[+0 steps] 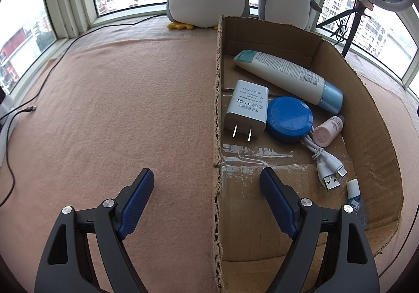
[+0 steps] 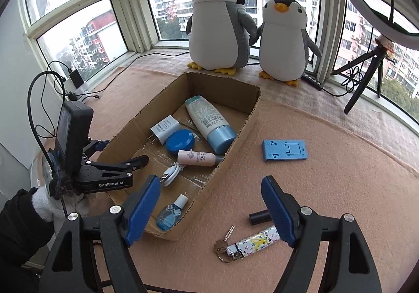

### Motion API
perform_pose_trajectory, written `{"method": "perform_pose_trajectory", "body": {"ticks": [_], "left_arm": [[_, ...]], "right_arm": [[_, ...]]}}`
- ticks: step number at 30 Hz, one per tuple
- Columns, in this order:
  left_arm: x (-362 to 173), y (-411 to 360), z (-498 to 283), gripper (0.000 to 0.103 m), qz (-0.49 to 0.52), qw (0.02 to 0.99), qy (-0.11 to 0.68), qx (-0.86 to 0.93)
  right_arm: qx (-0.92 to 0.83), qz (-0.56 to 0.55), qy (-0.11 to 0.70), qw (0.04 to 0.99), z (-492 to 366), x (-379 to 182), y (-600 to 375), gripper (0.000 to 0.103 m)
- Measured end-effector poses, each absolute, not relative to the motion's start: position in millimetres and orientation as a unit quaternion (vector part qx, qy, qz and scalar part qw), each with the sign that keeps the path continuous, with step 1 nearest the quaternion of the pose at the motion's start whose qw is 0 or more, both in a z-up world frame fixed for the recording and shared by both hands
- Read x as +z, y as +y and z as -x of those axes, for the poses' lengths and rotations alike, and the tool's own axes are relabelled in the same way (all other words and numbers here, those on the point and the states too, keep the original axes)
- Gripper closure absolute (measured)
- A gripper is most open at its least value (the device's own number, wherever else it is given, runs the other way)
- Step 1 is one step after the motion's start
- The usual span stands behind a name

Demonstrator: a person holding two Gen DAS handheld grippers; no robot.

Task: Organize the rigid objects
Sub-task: 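Move the right gripper to the black cylinder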

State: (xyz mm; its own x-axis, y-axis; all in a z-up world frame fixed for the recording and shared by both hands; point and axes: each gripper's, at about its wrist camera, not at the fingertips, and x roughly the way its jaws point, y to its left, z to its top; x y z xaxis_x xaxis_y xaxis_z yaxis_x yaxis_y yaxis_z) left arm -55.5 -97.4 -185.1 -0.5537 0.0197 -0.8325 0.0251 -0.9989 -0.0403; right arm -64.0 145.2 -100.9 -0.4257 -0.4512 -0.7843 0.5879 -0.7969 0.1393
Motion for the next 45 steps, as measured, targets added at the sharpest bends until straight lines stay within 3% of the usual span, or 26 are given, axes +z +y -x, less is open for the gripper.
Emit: {"method": "perform_pose_trajectory", "body": {"ticks": [12, 22, 25, 38, 45], "left_arm": [[-185.4, -98.0, 54.9, 0.019, -0.472, 0.002, 0.025, -0.881], [-185.5, -98.0, 54.8, 0.019, -0.472, 0.002, 0.025, -0.881], [-185.4, -98.0, 54.9, 0.019, -0.472, 0.002, 0.025, -0.881], [-185.5, -98.3, 54.8, 0.019, -0.472, 0.002, 0.025, -0.881], [-185.3, -97.7, 55.0, 0.019, -0.472, 0.002, 0.026, -0.881]], "right_arm": [[-0.817, -0.516, 0.005, 0.258, 84.6, -130.5, 205.5, 0.028], [-0.776, -0.575, -0.074, 0.248, 105.3, -165.9, 211.4, 0.047], [-0.768, -0.586, -0.078, 0.244, 107.8, -174.2, 208.6, 0.052], [-0.760, -0.602, -0.066, 0.236, 122.0, -186.4, 191.5, 0.055], [-0.758, -0.613, -0.040, 0.219, 128.8, -195.2, 181.7, 0.064]]}}
